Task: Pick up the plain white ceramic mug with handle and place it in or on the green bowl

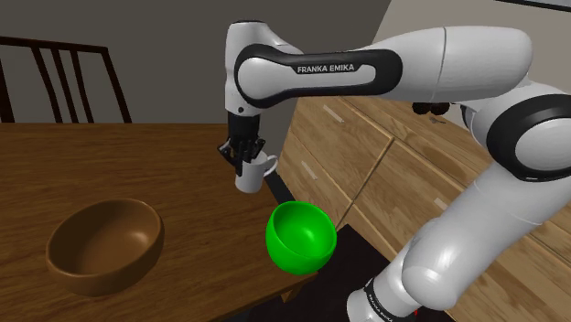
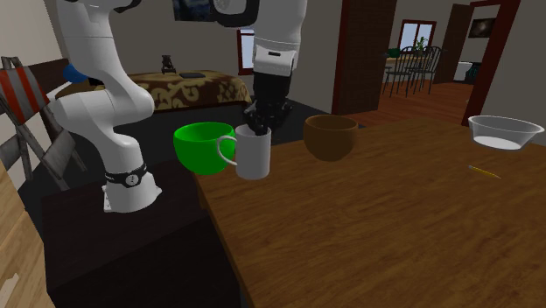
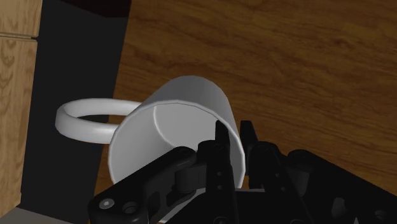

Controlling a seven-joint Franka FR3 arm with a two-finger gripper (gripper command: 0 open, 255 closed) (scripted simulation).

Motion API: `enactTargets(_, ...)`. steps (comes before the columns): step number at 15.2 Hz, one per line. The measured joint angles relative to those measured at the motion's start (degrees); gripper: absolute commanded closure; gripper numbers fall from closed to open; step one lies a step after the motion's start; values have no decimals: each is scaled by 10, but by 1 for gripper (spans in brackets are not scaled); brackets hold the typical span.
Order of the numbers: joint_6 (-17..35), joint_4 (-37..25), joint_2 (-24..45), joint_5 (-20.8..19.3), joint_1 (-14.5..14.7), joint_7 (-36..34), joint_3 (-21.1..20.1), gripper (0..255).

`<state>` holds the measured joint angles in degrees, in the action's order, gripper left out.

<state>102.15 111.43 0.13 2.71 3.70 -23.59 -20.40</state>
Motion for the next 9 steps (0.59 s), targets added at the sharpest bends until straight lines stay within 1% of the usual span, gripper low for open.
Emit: enactTargets(9, -66, -55, -12, 3, -1, -1, 1, 255)
